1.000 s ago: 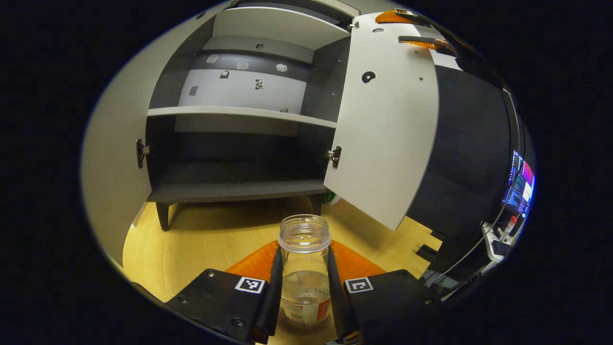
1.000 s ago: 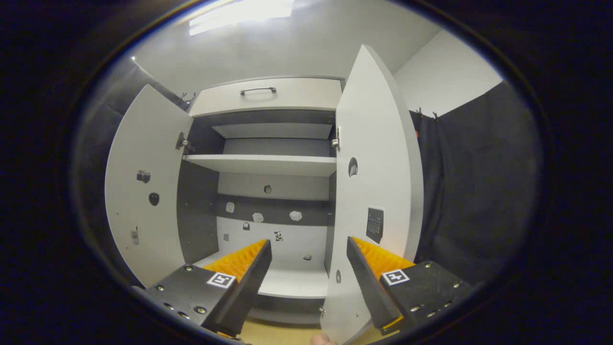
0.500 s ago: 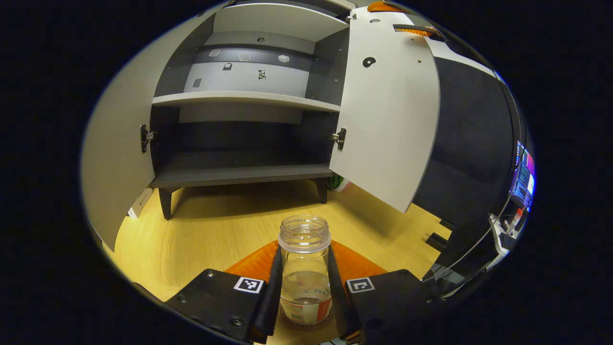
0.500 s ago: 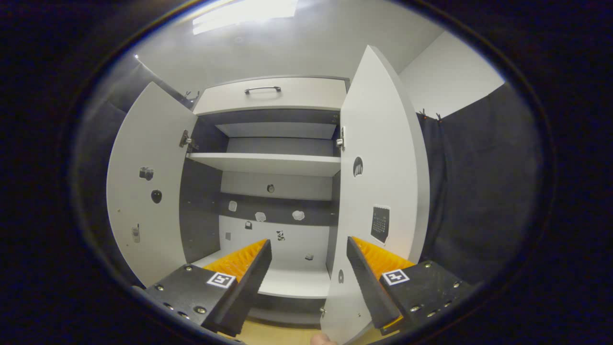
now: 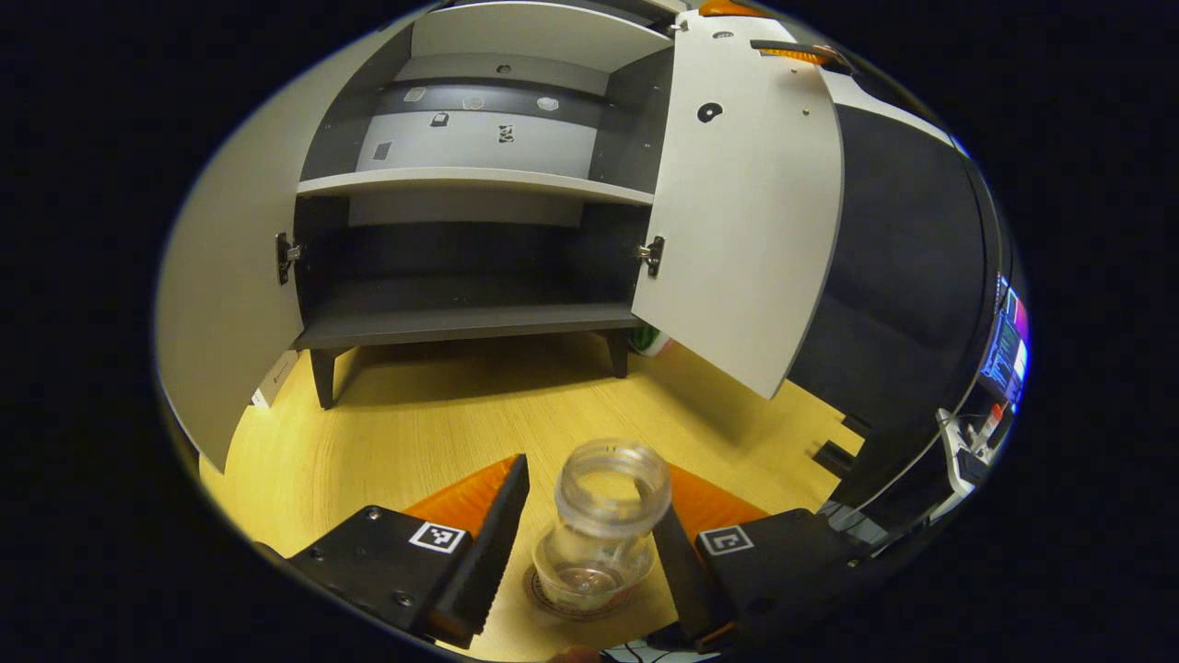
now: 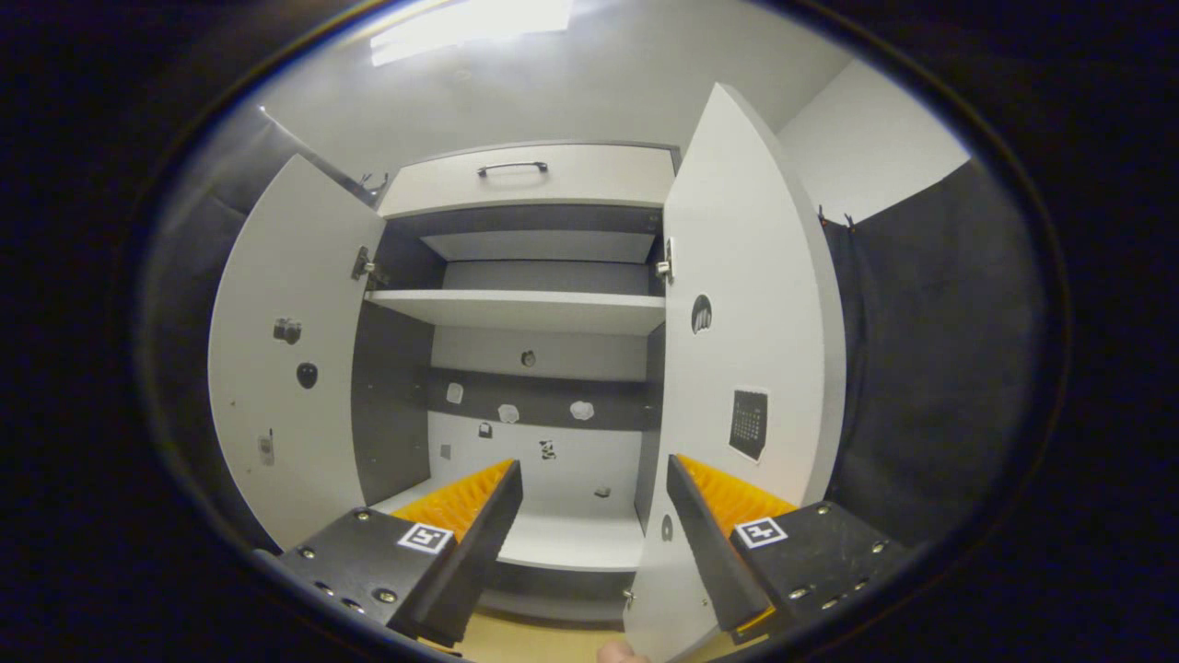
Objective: Grasp the bottle in the cabinet with the left hand and place it on the coaster, then close the right door with the right hand and the left door with the left hand.
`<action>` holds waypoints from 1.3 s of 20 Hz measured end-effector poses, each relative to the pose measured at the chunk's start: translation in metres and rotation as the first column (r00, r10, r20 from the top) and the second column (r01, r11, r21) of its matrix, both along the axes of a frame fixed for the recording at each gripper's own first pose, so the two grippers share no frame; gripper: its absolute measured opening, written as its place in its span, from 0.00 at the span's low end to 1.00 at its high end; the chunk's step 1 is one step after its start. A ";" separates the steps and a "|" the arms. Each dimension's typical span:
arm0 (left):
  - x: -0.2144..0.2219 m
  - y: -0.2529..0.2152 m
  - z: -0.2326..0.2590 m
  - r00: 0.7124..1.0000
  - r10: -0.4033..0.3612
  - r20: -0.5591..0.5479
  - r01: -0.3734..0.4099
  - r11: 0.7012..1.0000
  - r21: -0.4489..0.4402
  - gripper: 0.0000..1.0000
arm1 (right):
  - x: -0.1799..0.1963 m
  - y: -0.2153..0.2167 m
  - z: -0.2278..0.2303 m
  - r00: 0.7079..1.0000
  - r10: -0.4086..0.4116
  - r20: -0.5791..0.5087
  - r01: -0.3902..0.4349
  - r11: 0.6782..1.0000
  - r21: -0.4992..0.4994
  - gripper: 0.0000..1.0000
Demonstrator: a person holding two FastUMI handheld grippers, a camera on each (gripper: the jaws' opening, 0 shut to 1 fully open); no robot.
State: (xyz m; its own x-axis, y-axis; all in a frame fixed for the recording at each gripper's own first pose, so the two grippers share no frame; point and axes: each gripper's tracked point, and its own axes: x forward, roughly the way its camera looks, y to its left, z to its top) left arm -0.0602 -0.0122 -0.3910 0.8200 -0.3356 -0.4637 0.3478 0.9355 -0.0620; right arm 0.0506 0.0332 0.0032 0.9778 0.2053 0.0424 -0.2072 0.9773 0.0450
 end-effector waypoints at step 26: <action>0.037 -0.026 0.224 0.922 0.070 0.380 -0.052 0.997 -0.056 0.93 | -0.037 -0.018 0.035 0.996 0.086 0.028 -0.089 0.988 0.129 0.95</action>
State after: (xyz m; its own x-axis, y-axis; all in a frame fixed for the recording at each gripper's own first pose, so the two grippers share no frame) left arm -0.0235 -0.0378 -0.1668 0.9514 -0.2921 -0.0975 0.2956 0.9550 0.0230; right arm 0.0134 0.0154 0.0387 0.9548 0.2813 0.0961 -0.2940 0.9414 0.1653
